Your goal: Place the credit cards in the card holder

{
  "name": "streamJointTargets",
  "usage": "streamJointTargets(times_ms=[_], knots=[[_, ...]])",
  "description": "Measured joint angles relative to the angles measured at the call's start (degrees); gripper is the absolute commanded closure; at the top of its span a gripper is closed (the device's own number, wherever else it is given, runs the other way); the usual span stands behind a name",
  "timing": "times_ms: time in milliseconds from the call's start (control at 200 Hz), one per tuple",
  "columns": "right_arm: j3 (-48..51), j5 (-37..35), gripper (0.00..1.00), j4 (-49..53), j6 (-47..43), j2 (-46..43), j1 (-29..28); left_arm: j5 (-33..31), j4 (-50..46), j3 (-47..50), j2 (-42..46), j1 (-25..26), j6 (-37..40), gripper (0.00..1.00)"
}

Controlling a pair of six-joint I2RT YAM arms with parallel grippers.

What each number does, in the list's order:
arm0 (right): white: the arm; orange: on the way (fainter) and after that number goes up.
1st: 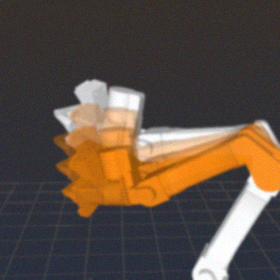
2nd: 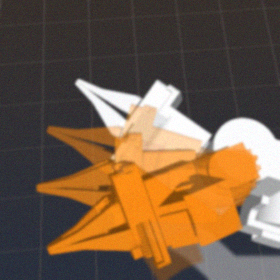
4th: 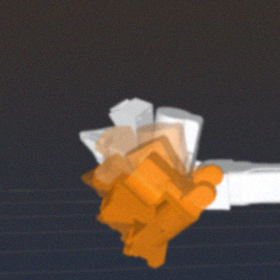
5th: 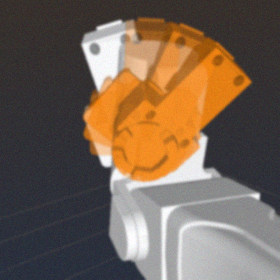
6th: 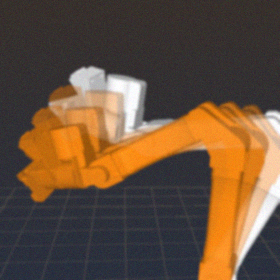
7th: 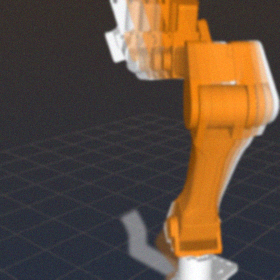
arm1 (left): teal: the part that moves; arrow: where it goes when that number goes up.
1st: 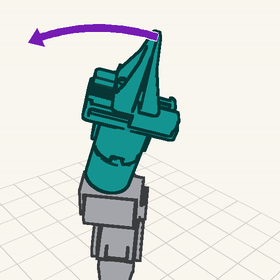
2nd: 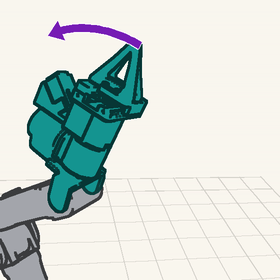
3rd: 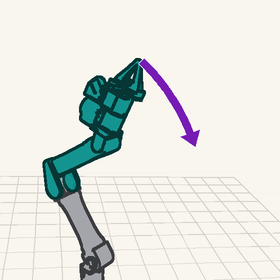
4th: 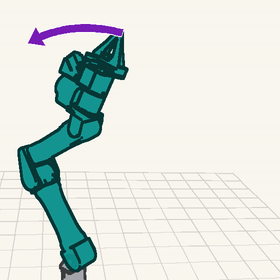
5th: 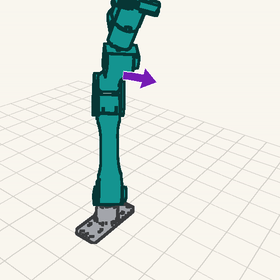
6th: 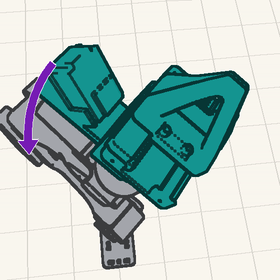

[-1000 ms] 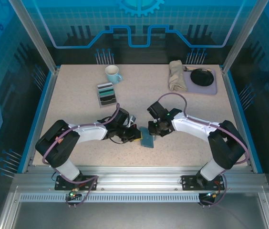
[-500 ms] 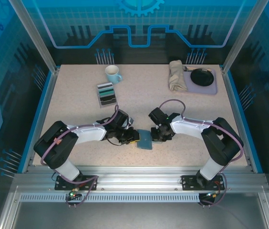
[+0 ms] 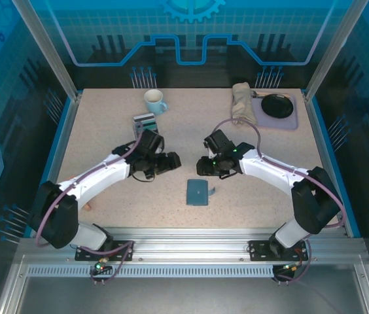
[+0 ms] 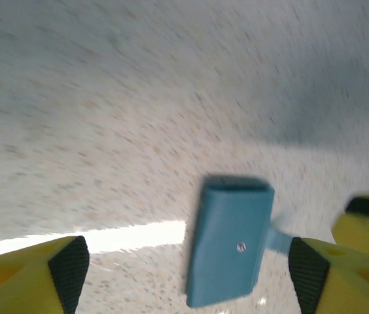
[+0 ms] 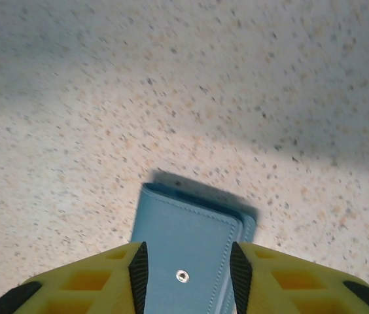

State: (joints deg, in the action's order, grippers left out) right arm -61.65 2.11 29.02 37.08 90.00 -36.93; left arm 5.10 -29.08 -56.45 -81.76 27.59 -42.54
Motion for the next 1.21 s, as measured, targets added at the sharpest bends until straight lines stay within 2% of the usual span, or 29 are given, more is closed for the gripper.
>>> streamJointTargets(times_ms=[180, 265, 395, 515, 760, 1080, 1205], knots=[[-0.63, 2.25, 0.48, -0.55, -1.2, 0.0, 0.63, 1.53, -6.01, -4.61, -0.74, -14.38, 3.1, 0.02], [-0.68, 4.13, 0.45, -1.66, -1.46, 0.07, 1.62, 2.54, -7.13, -10.01, -3.65, -21.51, 4.61, 0.01], [-2.67, 5.51, 0.41, -1.62, -2.23, 2.14, 2.93, 4.5, -7.1, -18.21, -10.14, -27.56, 6.75, 0.01], [-3.82, 6.25, 0.35, -1.79, -2.99, 3.5, 3.23, 7.19, -6.51, -26.36, -18.4, -29.88, 8.0, 0.01], [-3.82, 7.23, 0.31, -1.64, -3.3, 3.78, 4.0, 12.81, -4.5, -42.03, -36.02, -32.92, 6.45, 0.01], [-1.9, 7.41, 0.3, -1.57, -3.28, 3.78, 5.22, 16.09, -1.42, -58.58, -50.18, -35.71, -1.25, 0.01], [-1.75, 7.41, 0.31, -1.57, -3.28, 3.78, 5.25, 18.82, 0.22, -60.83, -54.4, -35.74, -4.2, 0.03]])
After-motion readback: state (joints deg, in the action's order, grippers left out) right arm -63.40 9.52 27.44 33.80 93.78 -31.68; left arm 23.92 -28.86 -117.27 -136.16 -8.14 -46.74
